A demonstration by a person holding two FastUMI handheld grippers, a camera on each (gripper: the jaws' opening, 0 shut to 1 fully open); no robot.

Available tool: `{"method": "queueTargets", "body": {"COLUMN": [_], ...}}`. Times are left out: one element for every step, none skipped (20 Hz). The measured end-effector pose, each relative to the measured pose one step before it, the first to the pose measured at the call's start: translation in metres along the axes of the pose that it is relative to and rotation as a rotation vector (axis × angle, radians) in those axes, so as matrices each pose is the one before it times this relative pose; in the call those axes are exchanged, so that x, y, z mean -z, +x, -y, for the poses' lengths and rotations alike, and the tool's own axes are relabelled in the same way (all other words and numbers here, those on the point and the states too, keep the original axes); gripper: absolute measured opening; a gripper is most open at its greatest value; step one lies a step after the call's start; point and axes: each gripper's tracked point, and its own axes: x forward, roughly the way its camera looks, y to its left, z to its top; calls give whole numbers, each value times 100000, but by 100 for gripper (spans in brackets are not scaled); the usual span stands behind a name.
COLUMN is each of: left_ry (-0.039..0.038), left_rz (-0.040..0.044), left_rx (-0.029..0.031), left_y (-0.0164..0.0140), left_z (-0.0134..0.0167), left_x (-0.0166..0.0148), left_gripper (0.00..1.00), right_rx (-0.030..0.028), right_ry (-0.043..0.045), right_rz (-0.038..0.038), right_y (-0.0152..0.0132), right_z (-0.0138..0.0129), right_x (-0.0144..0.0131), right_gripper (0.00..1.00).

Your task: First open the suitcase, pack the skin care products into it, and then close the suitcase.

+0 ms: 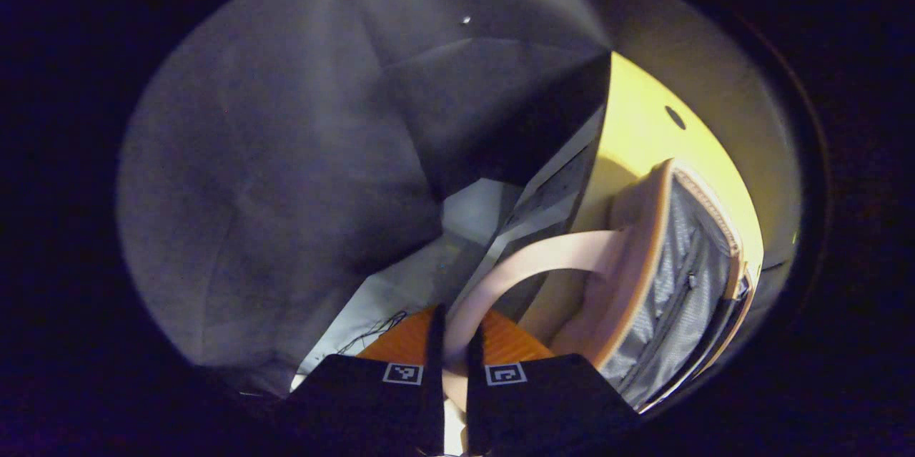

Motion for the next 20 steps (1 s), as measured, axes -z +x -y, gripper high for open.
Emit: {"method": "queueTargets", "body": {"left_ry": [-217,1562,2777,3043,3399,3160,3148,3098,3538,1918,812,832,1623,1226,709,811,926,1068,3201,783], "left_rz": [2124,2457,3259,3185,4021,4029,3602,4059,4738,3735,3712,3547,2401,2948,1748,2369,985,1201,1332,332], "left_rx": [1390,-297,982,973,953,997,1077,1053,644,-96,-422,1290,1339,1108,2734,1441,1862,1537,3603,3716], "left_y": [-1285,-1331,-1174,-1286,-1488,-1671,-1883,-1797,-2587,-1917,-1713,-1582,-1833,-1365,-1202,-995,-724,-709,-974,-364], "left_z": [58,-186,398,800,1026,1035,1104,1238,1336,1226,1066,1596,1438,1361,2219,2241,2342,2514,4163,3394], "left_x": [-579,-658,-744,-748,-341,-685,-624,-852,-1143,-1121,-1151,-1203,-984,-564,-558,-781,-308,-401,-562,-242], "left_gripper": [17,14,13,17,12,11,10,8,7,6,7,6,6,6,6,6,6,6,6,6], "right_rx": [750,878,626,432,271,200,-53,-206,-988,-940,-712,-637,-902,-898,-853,-705,-151,74,524,399], "right_ry": [443,636,673,269,-235,-238,192,283,181,-454,-744,-738,-464,-229,-149,-7,38,76,603,1165], "right_rz": [315,-10,77,825,1726,1876,1404,598,54,16,-1,134,656,913,1138,1049,1141,743,425,102], "right_y": [-280,-286,-279,-346,-397,-421,-563,-392,-588,-584,-499,-373,-558,-678,-682,-737,-774,-768,-1191,-1663], "right_z": [434,472,419,280,209,240,125,231,200,188,312,387,218,285,311,381,547,796,1159,1494], "right_x": [165,131,61,-94,-315,-230,-108,38,202,39,113,89,-108,-109,-245,-122,-59,122,257,389], "right_gripper": [96,96,96,96,96,96,96,96,96,96,96,96,96,95,95,95,95,96,96,96]}}
